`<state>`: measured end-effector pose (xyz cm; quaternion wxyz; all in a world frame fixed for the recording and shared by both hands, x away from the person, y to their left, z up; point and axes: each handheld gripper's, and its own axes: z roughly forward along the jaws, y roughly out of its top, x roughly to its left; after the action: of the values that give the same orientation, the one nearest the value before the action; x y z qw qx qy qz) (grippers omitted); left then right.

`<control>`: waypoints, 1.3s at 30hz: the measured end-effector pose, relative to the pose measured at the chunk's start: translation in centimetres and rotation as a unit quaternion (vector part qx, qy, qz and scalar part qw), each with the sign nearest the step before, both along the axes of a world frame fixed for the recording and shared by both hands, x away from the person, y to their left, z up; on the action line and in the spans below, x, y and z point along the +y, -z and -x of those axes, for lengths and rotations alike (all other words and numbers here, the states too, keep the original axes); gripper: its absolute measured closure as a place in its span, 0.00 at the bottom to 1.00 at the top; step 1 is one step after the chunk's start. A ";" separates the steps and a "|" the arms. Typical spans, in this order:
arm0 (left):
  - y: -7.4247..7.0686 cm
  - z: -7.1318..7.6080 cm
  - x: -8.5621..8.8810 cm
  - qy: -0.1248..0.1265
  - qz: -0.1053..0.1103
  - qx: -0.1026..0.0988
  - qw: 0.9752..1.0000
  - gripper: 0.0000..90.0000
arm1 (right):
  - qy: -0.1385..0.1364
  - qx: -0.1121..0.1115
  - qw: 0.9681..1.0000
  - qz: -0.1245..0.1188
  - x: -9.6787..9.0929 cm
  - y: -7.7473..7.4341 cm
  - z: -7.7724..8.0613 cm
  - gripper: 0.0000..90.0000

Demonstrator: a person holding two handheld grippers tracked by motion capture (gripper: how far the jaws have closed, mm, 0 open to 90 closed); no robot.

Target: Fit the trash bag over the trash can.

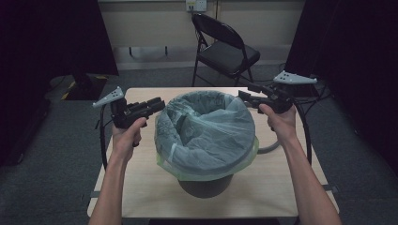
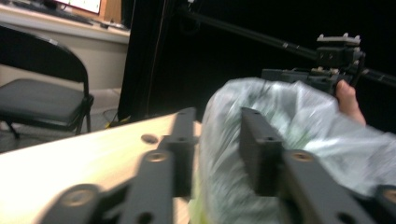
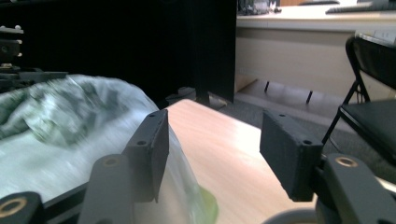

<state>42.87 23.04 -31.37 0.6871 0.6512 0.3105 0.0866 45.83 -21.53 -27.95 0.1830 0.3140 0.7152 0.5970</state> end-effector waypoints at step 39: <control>-0.5 -1.9 -4.3 0.053 -0.023 0.017 0.998 0.67 | -0.202 0.111 0.949 0.215 14.6 -2.2 -0.7 0.88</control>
<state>44.77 18.73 -30.87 0.6700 0.6836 0.2857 0.0462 46.51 -6.96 -25.73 0.0411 0.1808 0.8907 0.4150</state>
